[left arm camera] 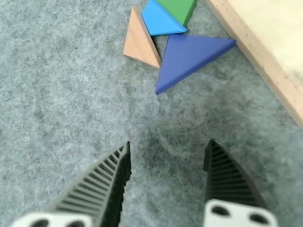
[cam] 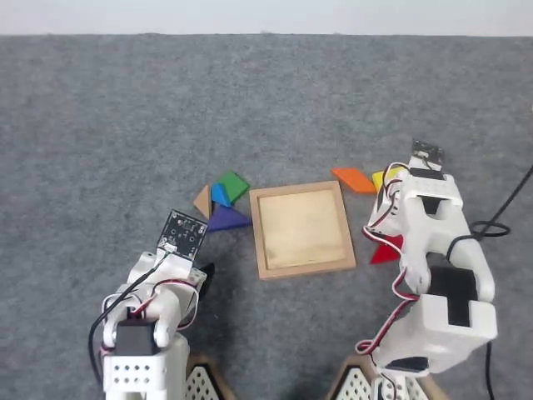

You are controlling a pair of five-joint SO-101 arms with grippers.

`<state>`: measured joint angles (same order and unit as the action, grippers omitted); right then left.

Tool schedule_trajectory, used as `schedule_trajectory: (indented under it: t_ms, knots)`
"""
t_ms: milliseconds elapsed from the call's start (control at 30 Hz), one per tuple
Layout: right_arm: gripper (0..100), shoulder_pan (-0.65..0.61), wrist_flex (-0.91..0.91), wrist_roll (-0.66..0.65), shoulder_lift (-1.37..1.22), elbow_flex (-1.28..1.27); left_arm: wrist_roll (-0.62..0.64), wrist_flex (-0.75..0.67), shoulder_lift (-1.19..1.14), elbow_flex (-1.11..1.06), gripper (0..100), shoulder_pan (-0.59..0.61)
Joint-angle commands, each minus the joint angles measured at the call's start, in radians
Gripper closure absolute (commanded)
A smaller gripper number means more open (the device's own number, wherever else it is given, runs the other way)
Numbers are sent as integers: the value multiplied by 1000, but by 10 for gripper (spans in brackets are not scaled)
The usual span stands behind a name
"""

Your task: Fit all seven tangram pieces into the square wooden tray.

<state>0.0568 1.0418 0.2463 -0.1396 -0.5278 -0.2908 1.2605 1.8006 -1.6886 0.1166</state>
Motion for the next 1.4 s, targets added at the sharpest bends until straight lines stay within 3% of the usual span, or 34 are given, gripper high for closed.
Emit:
schedule_trajectory:
  t_ms: [0,400,667,767,933,1367]
  knots:
    - [793,1,-16,-14,21,41,8,9,21,5,755,-3]
    - [797,-7,25,-38,151,40,8,9,21,5,755,-3]
    - [794,-125,87,-37,246,38,8,9,21,5,755,-3]
    - [780,-64,84,-32,252,35,8,9,21,5,755,-3]
    - [671,12,81,15,251,26,8,9,21,5,755,-3]
    - [739,-38,-38,26,38,17,8,9,21,5,755,-3]
